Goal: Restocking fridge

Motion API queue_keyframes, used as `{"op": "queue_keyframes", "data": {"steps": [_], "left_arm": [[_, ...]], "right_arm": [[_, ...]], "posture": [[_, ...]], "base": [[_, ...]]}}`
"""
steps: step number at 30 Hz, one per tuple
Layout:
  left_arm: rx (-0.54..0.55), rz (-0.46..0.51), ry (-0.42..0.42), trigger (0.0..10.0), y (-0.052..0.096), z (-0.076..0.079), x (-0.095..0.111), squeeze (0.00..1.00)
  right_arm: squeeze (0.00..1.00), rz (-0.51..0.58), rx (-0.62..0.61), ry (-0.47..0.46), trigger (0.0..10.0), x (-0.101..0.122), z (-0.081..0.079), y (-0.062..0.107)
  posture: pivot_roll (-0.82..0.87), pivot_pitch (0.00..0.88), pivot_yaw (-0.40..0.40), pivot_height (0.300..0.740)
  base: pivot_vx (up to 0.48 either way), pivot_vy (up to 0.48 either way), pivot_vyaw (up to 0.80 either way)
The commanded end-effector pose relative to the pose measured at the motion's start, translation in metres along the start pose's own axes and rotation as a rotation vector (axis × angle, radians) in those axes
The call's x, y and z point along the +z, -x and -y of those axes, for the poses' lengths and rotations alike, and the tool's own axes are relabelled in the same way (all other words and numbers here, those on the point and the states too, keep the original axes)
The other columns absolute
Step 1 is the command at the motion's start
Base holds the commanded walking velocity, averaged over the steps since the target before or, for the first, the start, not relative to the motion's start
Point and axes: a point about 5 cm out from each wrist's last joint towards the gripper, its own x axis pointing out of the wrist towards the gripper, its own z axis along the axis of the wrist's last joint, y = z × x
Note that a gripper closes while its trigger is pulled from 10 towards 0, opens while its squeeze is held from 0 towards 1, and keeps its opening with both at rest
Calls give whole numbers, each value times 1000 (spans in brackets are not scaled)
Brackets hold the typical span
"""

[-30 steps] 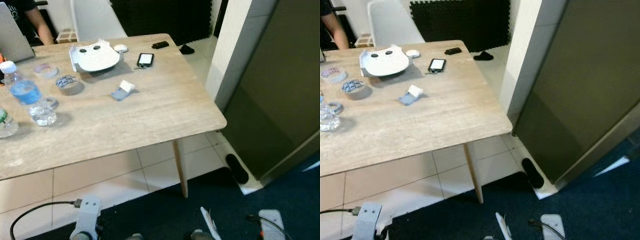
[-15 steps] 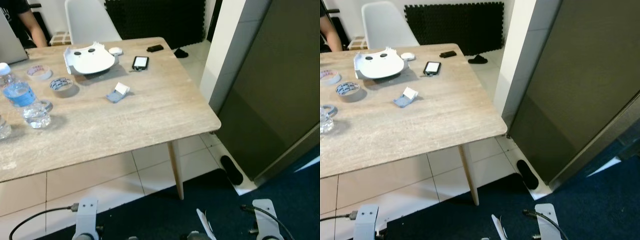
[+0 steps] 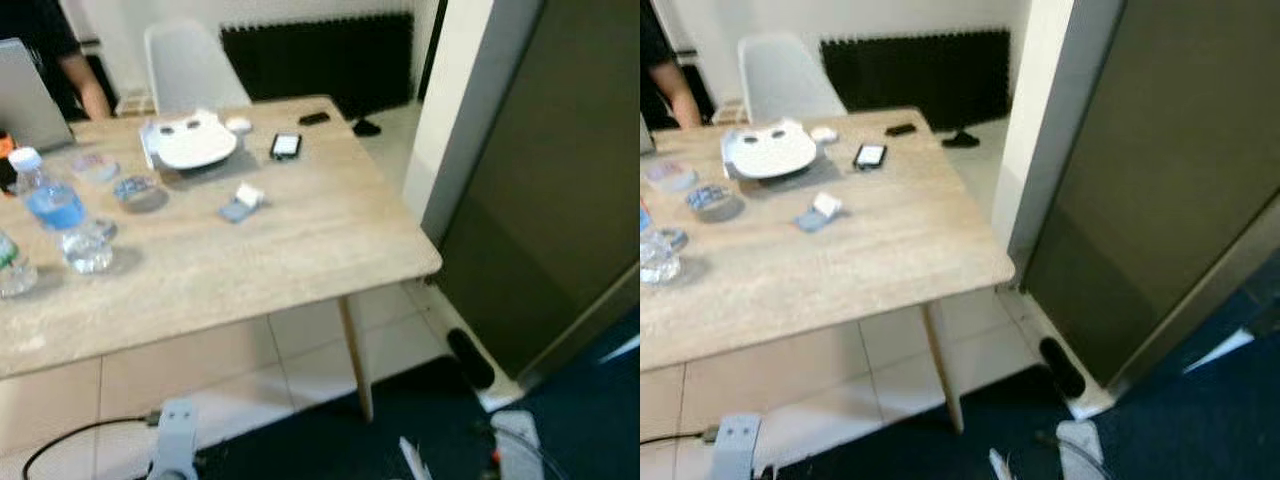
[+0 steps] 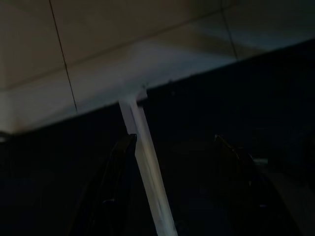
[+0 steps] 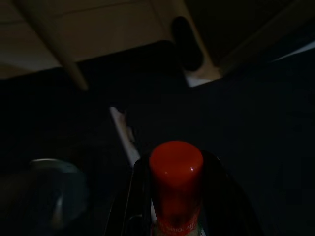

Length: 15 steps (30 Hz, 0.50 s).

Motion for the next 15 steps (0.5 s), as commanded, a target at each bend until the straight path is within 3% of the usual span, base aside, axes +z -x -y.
{"op": "queue_keyframes", "data": {"steps": [1,3,10,13,14,15], "left_arm": [[1,-32,-25,10000,2,-1,-9,0],[-2,-36,-34,10000,1,1,-9,0],[-12,-22,-60,10000,-2,4,-3,0],[-10,-27,-85,10000,-2,3,-2,0],[-16,-30,-141,10000,-3,3,-1,0],[-4,-32,-143,10000,-3,2,-1,0]], "right_arm": [[0,-11,-5,-3,10000,-5,0,1],[0,-23,4,33,10000,-11,-3,3],[0,-41,-22,12,10000,-20,6,6],[0,-52,-27,28,10000,-23,9,6],[0,-56,-28,45,10000,-23,11,6],[0,-52,-18,65,10000,-24,11,6]], "posture": [[-7,0,-23,740],[-21,0,-14,740],[-25,0,-32,740],[-34,0,-65,740],[-39,0,-111,740],[-43,0,-130,740]], "base": [[0,0,0],[0,0,0],[0,0,0],[0,0,0],[0,0,0],[0,0,0]]}}
